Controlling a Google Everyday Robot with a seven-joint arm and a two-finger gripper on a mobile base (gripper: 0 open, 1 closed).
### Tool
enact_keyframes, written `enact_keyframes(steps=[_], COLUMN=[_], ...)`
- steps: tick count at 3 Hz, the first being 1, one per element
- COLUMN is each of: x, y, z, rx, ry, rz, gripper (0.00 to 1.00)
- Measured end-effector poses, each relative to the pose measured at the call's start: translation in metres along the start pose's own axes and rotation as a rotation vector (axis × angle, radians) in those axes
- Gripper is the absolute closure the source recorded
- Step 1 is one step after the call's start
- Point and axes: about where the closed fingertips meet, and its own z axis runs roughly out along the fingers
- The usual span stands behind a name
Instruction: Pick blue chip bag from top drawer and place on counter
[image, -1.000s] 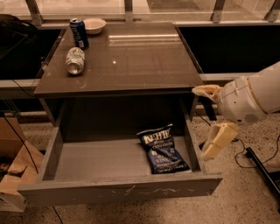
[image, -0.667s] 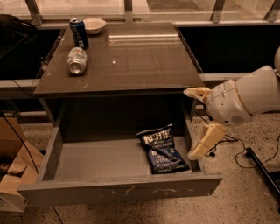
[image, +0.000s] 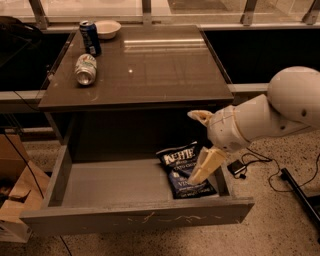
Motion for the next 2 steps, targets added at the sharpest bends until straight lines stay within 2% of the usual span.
enact_keyframes(steps=[1, 2], x=[0.002, 0.013], y=[-0.01, -0.024], z=[0.035, 0.067], rx=[-0.008, -0.015], ry=[-0.027, -0.049], rz=[0.007, 0.044], gripper=[0.0, 0.0])
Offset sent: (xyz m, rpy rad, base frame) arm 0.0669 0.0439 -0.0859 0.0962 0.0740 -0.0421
